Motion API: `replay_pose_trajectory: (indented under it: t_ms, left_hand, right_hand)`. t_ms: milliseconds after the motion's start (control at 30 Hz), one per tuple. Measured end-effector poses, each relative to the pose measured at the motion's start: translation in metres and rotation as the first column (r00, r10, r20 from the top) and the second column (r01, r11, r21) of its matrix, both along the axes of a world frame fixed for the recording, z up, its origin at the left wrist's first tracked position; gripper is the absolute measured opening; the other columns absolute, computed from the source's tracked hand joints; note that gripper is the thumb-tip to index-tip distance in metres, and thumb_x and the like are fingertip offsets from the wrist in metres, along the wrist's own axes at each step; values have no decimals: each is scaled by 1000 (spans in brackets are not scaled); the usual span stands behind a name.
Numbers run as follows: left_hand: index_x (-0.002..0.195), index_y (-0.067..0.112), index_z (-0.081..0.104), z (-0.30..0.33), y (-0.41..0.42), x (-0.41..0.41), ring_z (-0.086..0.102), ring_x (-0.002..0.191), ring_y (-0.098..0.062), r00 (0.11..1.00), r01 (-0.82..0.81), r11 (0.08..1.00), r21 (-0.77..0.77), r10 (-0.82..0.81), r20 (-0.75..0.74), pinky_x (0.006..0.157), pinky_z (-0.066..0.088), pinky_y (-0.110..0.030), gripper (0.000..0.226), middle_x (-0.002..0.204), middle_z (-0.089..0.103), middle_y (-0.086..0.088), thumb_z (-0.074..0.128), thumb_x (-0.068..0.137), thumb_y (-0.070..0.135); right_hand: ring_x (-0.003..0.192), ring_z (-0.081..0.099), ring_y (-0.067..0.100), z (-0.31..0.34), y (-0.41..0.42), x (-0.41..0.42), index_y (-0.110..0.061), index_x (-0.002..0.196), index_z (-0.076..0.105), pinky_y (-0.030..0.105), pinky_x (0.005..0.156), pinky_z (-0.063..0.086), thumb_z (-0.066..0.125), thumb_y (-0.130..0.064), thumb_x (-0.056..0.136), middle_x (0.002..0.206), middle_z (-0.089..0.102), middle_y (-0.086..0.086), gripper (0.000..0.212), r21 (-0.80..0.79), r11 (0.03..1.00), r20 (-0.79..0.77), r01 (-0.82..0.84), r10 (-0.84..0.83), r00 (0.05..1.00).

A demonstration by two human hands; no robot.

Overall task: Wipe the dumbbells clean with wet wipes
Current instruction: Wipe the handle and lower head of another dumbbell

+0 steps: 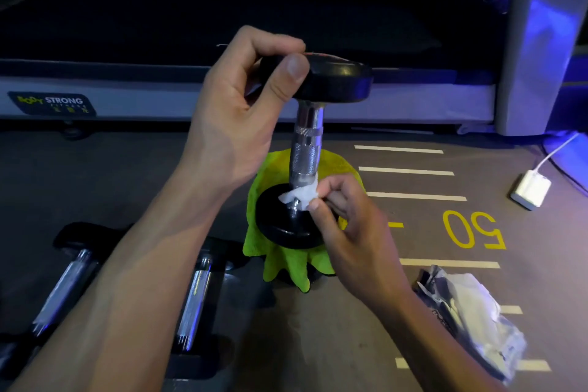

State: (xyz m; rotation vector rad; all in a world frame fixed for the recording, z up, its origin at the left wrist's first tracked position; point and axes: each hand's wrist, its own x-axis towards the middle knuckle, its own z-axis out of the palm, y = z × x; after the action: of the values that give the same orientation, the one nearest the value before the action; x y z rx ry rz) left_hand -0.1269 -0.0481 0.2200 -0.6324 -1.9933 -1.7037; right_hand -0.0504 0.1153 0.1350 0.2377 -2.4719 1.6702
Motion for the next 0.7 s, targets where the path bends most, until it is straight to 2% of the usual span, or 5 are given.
replay_pose_trajectory:
  t_ms: [67,167,367,467,700]
  left_hand:
    - [113,22,61,-1,3,0,64,106,-7,1000,13,1000,-1,-13,-10,95,49,-24,10,114,67,1,59,104,26]
    - [113,19,61,-2,4,-4,63,105,-8,1000,5,1000,1,-5,-17,94,48,-23,10,112,66,0,57,106,23]
    - [118,9,61,-6,-2,-11,56,86,3,1000,10,1000,1,-10,11,81,43,-18,18,104,63,2,54,108,22]
    - [119,7,60,-6,-3,-12,55,84,2,1000,12,1000,26,-12,25,78,44,-18,22,104,63,-3,53,108,25]
    - [117,8,61,-5,4,-11,57,87,6,999,10,1000,24,-11,30,81,44,-16,18,102,63,8,54,108,21]
  right_hand:
    - [73,64,13,3,0,7,-28,95,49,29,68,49,61,-16,101,82,73,-3,18,144,988,-61,49,-40,997]
    - [71,63,10,6,-9,19,-27,94,51,30,63,45,63,-16,100,82,73,-7,17,231,963,-101,137,-116,988]
    - [75,69,22,21,-25,-14,-16,101,53,54,69,54,58,-11,101,81,70,1,7,-161,980,-100,120,-137,986]
    - [74,68,23,14,-26,-14,-12,101,53,57,70,54,59,-7,102,82,69,3,9,-235,968,-97,93,-118,988]
    - [82,76,15,36,-13,-27,-19,89,56,32,77,62,69,-1,95,84,77,0,23,-275,946,-103,169,-204,974]
